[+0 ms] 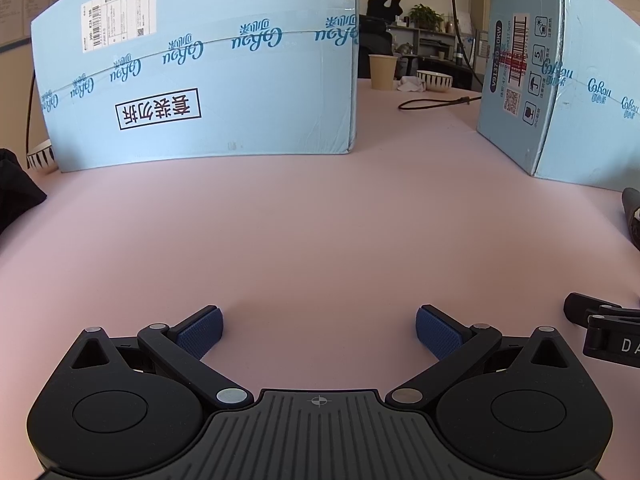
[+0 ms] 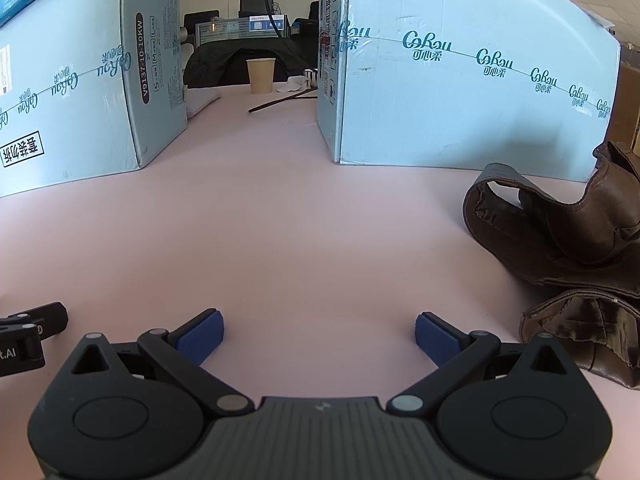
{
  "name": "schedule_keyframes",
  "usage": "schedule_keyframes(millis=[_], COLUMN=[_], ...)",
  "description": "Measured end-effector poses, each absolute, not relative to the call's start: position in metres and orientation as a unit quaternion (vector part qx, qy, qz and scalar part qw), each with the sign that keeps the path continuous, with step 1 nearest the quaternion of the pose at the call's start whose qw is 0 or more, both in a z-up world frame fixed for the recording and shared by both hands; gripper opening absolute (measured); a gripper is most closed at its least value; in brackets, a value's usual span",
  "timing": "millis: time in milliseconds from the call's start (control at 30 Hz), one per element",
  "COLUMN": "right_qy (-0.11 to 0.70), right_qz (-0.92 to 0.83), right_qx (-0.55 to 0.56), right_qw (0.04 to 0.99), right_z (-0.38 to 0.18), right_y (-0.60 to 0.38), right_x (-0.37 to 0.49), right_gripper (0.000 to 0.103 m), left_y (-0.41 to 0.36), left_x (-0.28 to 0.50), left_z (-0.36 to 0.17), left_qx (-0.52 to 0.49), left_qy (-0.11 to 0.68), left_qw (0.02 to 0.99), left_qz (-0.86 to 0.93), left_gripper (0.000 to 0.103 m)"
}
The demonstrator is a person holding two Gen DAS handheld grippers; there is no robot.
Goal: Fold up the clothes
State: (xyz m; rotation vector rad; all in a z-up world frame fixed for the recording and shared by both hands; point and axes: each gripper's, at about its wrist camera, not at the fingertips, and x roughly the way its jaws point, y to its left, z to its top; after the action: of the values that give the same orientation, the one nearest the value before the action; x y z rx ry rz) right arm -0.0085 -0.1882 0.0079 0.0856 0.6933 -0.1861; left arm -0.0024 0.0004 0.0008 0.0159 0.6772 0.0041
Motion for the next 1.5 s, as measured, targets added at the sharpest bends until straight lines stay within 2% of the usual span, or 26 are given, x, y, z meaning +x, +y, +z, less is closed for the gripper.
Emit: schedule_keyframes(millis=[233,433,800,1200,1500], right_qy=[0.334,0.323,0.285,0.233,0.205], right_qz=[-0.089,-0.083,-0.110,-0.166,-0.207], right_qx=[0.064,0.065,0.075,0.103,0.046], right_qw=[0.936,0.940,0.949,0.953,0.956], right_z=[0.013,0.025,0.046,0.068,0.080], right_y=[-0.195,-0.202,-0.254,-0.341,-0.391], right_x=[-0.010,-0.015,-0.034,-0.074,-0.098], right_gripper=[0.103,0.103,0.103,0.103,0.103], left_y=[-0.001,-0.020,-0.044,-0.117,-0.189], left_x=[-0.007,-0.010,0.000,0.003,0.000], left_z=[0.008,0.022,0.045,0.062,0.070], left_qx=[0.000,0.055,0.040,0.088,0.126], left_qy=[0.329,0.311,0.303,0.294,0.281], left_qw=[0.944,0.949,0.951,0.942,0.927], left_qz=[-0.017,-0.009,-0.046,-0.135,-0.214], left_gripper=[0.103,0.103,0.103,0.103,0.103])
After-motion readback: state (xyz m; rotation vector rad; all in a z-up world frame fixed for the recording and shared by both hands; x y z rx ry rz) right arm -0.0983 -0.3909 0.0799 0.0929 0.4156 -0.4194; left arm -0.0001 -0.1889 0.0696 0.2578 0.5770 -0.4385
